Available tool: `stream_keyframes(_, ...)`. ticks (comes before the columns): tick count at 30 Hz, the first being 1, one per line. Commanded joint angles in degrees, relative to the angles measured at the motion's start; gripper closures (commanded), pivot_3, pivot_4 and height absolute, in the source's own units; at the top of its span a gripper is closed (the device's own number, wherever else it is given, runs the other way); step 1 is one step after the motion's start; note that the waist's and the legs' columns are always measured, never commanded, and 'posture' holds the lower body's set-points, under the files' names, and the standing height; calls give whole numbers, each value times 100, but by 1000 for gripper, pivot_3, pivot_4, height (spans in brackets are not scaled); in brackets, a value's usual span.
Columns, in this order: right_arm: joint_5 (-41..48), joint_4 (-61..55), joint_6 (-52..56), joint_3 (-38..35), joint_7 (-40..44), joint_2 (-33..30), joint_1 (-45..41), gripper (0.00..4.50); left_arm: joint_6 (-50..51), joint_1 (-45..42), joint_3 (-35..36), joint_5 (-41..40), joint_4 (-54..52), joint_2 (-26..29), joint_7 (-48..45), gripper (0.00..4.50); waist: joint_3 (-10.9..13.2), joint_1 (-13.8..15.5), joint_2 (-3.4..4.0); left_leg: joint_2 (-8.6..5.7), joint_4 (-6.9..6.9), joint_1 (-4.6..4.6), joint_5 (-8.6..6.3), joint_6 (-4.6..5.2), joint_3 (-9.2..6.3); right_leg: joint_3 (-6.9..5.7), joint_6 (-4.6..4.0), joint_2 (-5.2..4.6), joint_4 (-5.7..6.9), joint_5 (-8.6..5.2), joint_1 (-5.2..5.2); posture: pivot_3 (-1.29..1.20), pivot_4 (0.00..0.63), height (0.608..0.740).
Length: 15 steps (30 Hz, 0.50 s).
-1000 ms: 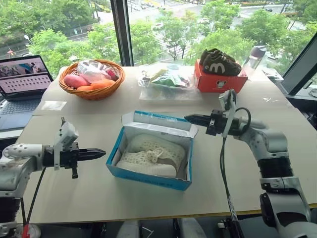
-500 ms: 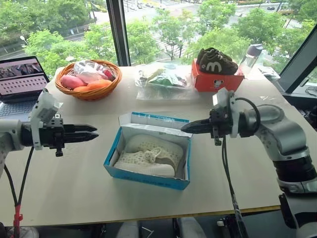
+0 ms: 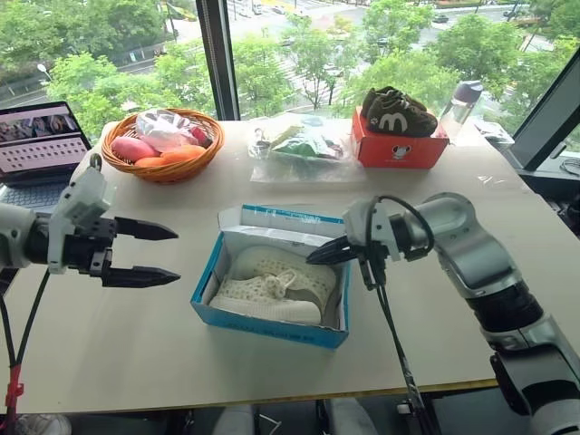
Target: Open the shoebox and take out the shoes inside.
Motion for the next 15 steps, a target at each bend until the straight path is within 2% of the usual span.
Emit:
stream_keyframes(1, 278, -274, 304, -157, 131, 20, -289, 3948, -136, 112, 222, -21, -187, 47, -10, 0, 1, 7, 0, 1, 1, -1, 0, 0, 0, 0, -1, 1, 2, 1, -2, 0, 150, 740)
stream_keyframes(2, 294, -304, 342, -168, 154, 23, -306, 3723, -136, 141, 241, -32, -201, 52, -15, 0, 2, 14, 1, 1, 1, 0, 0, 0, 0, -1, -2, 2, 5, 1, -2, 0, 150, 740)
stream_keyframes(12, -247, -411, -369, 194, 170, 97, -328, 346, -190, 129, 369, -113, -191, 126, -121, 0, 2, 30, 2, 3, 3, 8, 1, -1, 0, -1, -2, 4, 7, 0, 4, 0, 150, 740)
stream_keyframes(13, -394, -331, -637, 250, 78, 185, -310, 124, -200, 127, 386, -118, -201, 131, -116, 0, 2, 29, 1, 2, 2, 7, 1, -1, 0, -1, -2, 4, 7, 0, 3, 0, 150, 740)
stream_keyframes(15, -630, -168, -1026, 342, -53, 338, -300, 42, -208, 134, 429, -135, -223, 141, -110, 0, 2, 16, 1, 3, 2, 8, 1, 0, 0, -1, -3, 5, 8, 0, 3, 0, 150, 740)
